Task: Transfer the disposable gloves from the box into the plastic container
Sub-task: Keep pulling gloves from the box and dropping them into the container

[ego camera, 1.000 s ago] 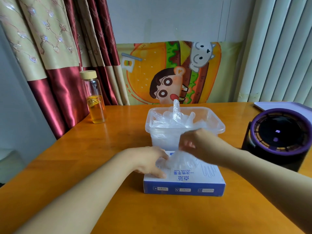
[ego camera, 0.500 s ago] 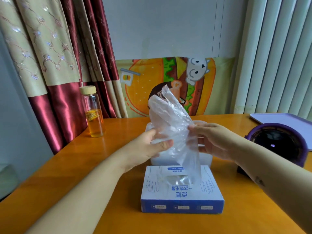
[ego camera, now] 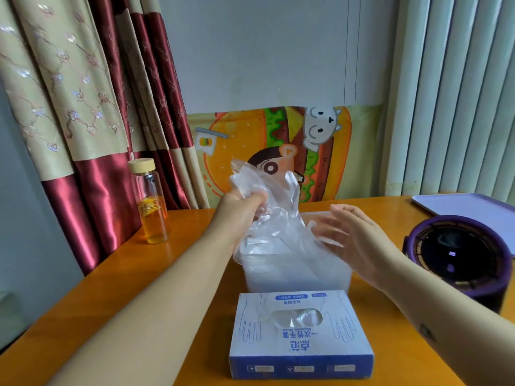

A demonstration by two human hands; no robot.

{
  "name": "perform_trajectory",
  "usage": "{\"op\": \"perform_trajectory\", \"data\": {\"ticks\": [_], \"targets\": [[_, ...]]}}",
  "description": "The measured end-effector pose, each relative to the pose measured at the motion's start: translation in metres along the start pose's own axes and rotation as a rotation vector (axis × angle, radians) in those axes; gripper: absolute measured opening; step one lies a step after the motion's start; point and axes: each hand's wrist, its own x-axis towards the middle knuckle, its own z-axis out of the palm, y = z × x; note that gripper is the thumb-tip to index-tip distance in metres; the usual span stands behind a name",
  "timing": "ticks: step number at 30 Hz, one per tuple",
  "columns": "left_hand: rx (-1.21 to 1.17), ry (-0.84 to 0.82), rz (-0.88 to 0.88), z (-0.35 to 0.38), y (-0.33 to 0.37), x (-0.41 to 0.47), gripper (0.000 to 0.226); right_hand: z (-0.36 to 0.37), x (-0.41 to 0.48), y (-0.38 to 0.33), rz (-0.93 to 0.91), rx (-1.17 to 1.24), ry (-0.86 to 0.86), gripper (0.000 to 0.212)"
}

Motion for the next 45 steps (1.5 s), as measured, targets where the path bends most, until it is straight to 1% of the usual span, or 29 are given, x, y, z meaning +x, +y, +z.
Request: {"op": "perform_trajectory", "data": {"ticks": [2, 3, 6, 8, 10, 12, 14, 15, 17, 19, 21, 22, 24, 26, 27, 28, 29, 30, 31, 32, 33, 34, 35, 36, 38, 40, 41, 43, 45], "targets": [[-0.033, 0.027, -0.074, -0.002, -0.005, 0.012, 0.008, -0.006, -0.009, 0.000, -0.202, -0.181, -0.042, 0.016], [-0.064, 0.032, -0.115, -0.002, -0.006, 0.015, 0.008, -0.008, -0.014, 0.000, -0.273, -0.307, -0.075, 0.018], [-0.276, -0.004, -0.229, 0.001, -0.012, 0.025, 0.005, -0.018, -0.021, 0.008, -0.372, -0.612, -0.126, 0.031], [-0.369, -0.017, -0.280, 0.003, -0.016, 0.029, 0.018, -0.020, -0.021, 0.018, -0.395, -0.741, -0.153, 0.036], [-0.428, -0.033, -0.314, 0.006, -0.019, 0.033, 0.030, -0.017, -0.019, 0.025, -0.388, -0.789, -0.161, 0.038], [-0.465, -0.062, -0.334, 0.009, -0.021, 0.036, 0.032, -0.012, -0.013, 0.024, -0.405, -0.756, -0.116, 0.039], [-0.469, -0.071, -0.333, 0.011, -0.023, 0.039, 0.023, -0.009, -0.002, 0.020, -0.431, -0.737, -0.037, 0.046], [-0.458, -0.068, -0.333, 0.012, -0.024, 0.040, 0.017, -0.007, 0.005, 0.017, -0.438, -0.767, 0.011, 0.051], [-0.387, -0.056, -0.324, 0.012, -0.028, 0.042, 0.009, -0.007, 0.024, 0.010, -0.426, -0.850, 0.086, 0.051], [-0.255, -0.056, -0.290, 0.009, -0.032, 0.042, 0.008, -0.008, 0.042, 0.002, -0.363, -0.970, 0.111, 0.050], [-0.118, -0.033, -0.238, 0.001, -0.037, 0.046, 0.011, -0.010, 0.059, -0.002, -0.259, -1.186, 0.061, 0.054], [-0.039, -0.001, -0.199, -0.006, -0.040, 0.051, 0.018, -0.012, 0.066, -0.002, -0.206, -1.295, 0.010, 0.057], [0.125, 0.118, -0.090, -0.021, -0.044, 0.059, 0.036, -0.012, 0.074, 0.000, -0.110, -1.469, -0.090, 0.067], [0.291, 0.273, 0.092, -0.032, -0.043, 0.065, 0.042, -0.010, 0.082, 0.004, -0.058, -1.597, -0.154, 0.075], [0.361, 0.329, 0.229, -0.032, -0.039, 0.065, 0.040, -0.008, 0.084, 0.006, -0.047, -1.657, -0.180, 0.078], [0.423, 0.325, 0.383, -0.029, -0.034, 0.064, 0.038, -0.006, 0.087, 0.008, -0.039, -1.715, -0.210, 0.079], [0.491, 0.239, 0.525, -0.022, -0.026, 0.061, 0.036, -0.004, 0.088, 0.008, -0.026, -1.762, -0.239, 0.081], [0.572, 0.078, 0.630, -0.012, -0.020, 0.059, 0.035, -0.003, 0.091, 0.010, -0.003, -1.799, -0.268, 0.082], [0.696, -0.127, 0.678, -0.001, -0.015, 0.057, 0.035, -0.002, 0.093, 0.012, 0.033, -1.831, -0.293, 0.083], [0.859, -0.340, 0.660, 0.011, -0.014, 0.056, 0.039, -0.001, 0.095, 0.013, 0.065, -1.867, -0.318, 0.083], [1.040, -0.537, 0.574, 0.023, -0.015, 0.055, 0.046, -0.001, 0.096, 0.015, 0.085, -1.913, -0.340, 0.081], [1.234, -0.690, 0.446, 0.032, -0.018, 0.056, 0.053, -0.001, 0.097, 0.017, 0.085, -1.963, -0.358, 0.076], [1.403, -0.798, 0.300, 0.040, -0.024, 0.058, 0.058, 0.000, 0.097, 0.018, 0.076, -2.022, -0.378, 0.069], [1.520, -0.856, 0.183, 0.045, -0.031, 0.061, 0.060, 0.002, 0.097, 0.018, 0.075, -2.066, -0.398, 0.063], [1.615, -0.883, 0.079, 0.048, -0.040, 0.064, 0.056, 0.003, 0.099, 0.019, 0.082, -2.104, -0.419, 0.053], [1.655, -0.889, 0.039, 0.047, -0.046, 0.068, 0.053, 0.003, 0.103, 0.020, 0.112, -2.139, -0.443, 0.051], [1.661, -0.910, 0.023, 0.046, -0.048, 0.069, 0.055, 0.003, 0.104, 0.021, 0.120, -2.151, -0.451, 0.049], [1.628, -0.938, 0.022, 0.045, -0.047, 0.066, 0.060, 0.002, 0.105, 0.022, 0.097, -2.155, -0.459, 0.044], [1.593, -0.920, 0.009, 0.046, -0.047, 0.062, 0.058, 0.002, 0.101, 0.019, 0.076, -2.170, -0.449, 0.043]]}}
